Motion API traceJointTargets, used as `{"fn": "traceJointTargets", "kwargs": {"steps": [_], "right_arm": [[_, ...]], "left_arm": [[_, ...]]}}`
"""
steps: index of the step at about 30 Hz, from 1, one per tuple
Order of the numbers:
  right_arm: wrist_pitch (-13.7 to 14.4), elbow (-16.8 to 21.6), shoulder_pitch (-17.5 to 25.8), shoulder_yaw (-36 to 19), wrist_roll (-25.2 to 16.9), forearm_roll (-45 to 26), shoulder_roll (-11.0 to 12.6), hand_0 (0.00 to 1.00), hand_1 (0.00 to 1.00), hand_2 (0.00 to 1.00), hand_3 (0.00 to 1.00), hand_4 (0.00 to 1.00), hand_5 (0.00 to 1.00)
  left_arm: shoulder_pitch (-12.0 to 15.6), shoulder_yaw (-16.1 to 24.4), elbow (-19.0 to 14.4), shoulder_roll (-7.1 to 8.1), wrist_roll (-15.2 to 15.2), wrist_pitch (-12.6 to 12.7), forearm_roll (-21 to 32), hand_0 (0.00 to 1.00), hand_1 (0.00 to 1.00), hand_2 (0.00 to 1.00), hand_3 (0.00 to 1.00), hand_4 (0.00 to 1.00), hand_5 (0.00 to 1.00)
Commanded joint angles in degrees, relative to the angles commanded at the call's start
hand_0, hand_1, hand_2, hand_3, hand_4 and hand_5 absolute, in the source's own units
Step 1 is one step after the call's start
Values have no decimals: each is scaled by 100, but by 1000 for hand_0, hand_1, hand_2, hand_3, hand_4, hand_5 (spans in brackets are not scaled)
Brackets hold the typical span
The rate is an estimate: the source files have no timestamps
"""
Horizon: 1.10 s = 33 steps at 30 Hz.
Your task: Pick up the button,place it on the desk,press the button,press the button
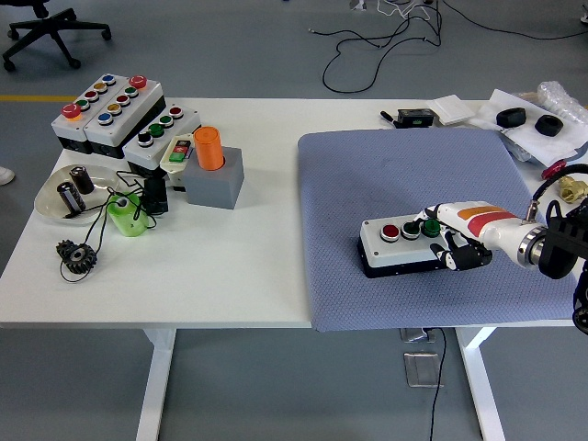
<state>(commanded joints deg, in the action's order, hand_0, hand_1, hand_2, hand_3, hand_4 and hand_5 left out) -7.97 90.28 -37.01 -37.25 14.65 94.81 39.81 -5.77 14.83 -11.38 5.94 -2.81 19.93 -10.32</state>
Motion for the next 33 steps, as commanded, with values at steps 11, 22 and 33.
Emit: {"fn": "traceJointTargets", "kwargs": {"steps": [11,22,33], "right_arm": [[204,9,330,-1198,-580,-1230,125,233,2,166,829,495,2],[1400,-957,687,-2228,-1322,-3855,14,666,697,791,892,643,297],[2094,-1374,915,-2549,-2050,-6536,-35,792,792,857,861,646,350]], "left_arm": [[5,13,-1,1,4,-4,-17,610,529,502,470,277,997],[-3,43,-1,-3,8,-5,-27,610,529,501,470,278,998],[43,-40,10,-20,13,-23,65,611,529,501,470,277,998]]}}
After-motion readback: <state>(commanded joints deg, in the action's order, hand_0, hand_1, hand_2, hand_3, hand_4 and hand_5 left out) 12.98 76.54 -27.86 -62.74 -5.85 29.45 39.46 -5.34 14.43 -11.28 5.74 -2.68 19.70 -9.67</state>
